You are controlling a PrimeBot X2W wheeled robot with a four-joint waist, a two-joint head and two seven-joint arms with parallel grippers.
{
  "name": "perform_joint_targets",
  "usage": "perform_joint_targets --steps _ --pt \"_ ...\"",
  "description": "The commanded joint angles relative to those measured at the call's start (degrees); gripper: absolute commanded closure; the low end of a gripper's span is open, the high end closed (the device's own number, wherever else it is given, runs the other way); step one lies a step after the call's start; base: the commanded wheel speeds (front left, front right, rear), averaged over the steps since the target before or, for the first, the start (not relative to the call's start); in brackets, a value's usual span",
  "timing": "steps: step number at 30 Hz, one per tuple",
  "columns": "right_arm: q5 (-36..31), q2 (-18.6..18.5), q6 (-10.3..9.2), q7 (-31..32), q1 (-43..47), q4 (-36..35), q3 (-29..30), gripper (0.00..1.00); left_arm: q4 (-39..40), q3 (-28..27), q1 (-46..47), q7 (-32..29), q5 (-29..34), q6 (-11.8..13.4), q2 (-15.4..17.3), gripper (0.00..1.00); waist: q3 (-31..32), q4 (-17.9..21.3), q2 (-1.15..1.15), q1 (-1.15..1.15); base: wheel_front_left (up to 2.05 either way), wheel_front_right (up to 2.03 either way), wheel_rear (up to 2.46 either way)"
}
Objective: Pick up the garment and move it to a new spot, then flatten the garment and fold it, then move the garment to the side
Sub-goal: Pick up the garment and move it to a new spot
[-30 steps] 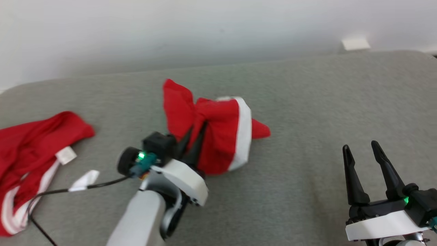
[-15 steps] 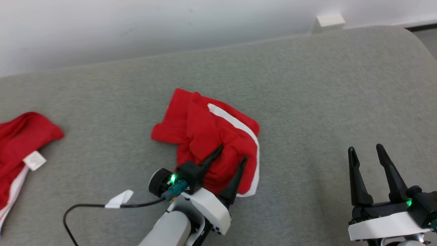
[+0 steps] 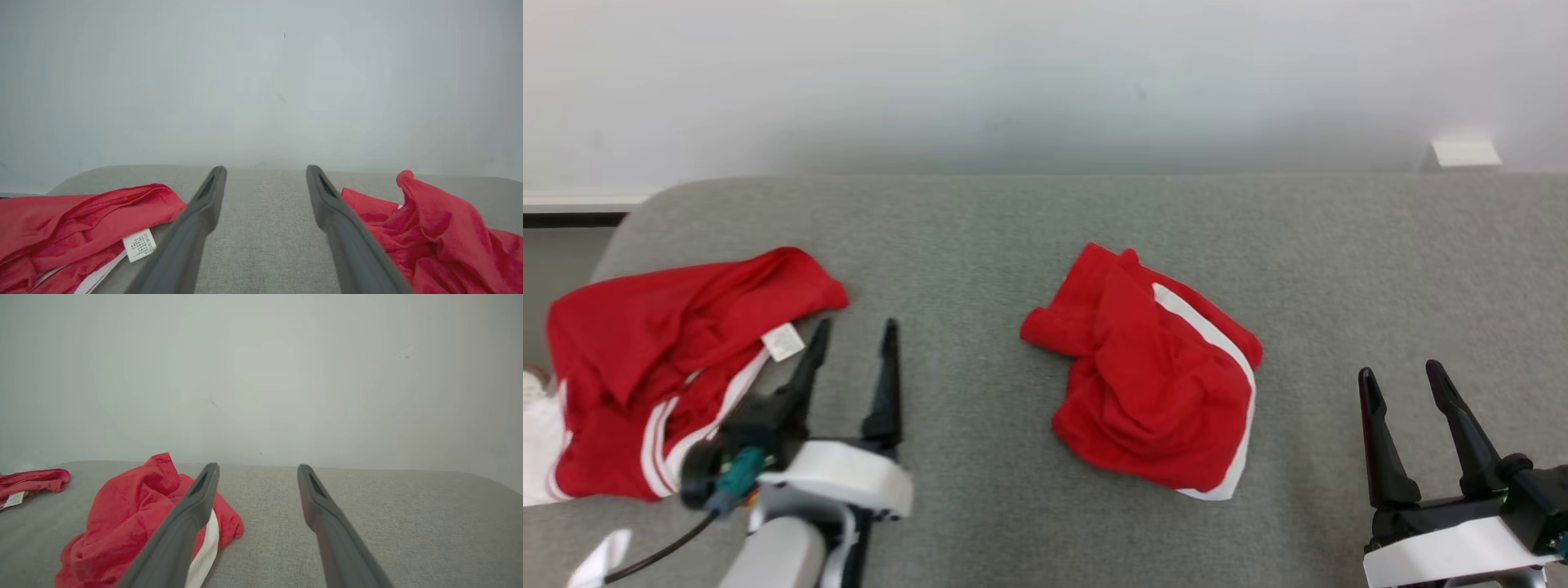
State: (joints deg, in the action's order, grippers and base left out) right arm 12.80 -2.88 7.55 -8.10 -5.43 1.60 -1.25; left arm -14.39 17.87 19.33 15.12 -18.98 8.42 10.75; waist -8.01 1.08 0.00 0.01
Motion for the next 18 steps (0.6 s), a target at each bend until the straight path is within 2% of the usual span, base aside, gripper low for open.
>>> perform_joint_targets --steps 1,4,9,18 --pt "-0.40 -0.07 -0.12 0.29 0.95 -0.31 0.19 0.00 0.63 -0.73 -1.67 0.00 0.10 0.28 0.82 0.00 1.23 -1.44 0.00 -0.01 0.00 0.00 0.00" --pt "-0.47 -0.06 -0.12 0.86 1.38 -0.51 0.10 0.00 1.99 -2.57 -4.35 0.01 -0.06 0.51 2.51 0.00 1.78 -1.66 0.00 -0.01 0.00 0.00 0.00" --pt "-0.14 -0.06 -0.12 1.86 3.21 -0.60 0.08 0.00 3.99 -2.51 -8.11 0.02 0.93 0.18 3.93 0.00 3.30 -1.11 0.00 -0.01 0.00 0.00 0.00" --pt "0.77 -0.06 -0.12 3.11 6.91 -1.04 -0.12 0.00 6.08 -1.77 -13.52 -0.56 0.04 0.98 3.83 0.00 6.49 -0.09 0.00 -0.01 0.00 0.00 0.00"
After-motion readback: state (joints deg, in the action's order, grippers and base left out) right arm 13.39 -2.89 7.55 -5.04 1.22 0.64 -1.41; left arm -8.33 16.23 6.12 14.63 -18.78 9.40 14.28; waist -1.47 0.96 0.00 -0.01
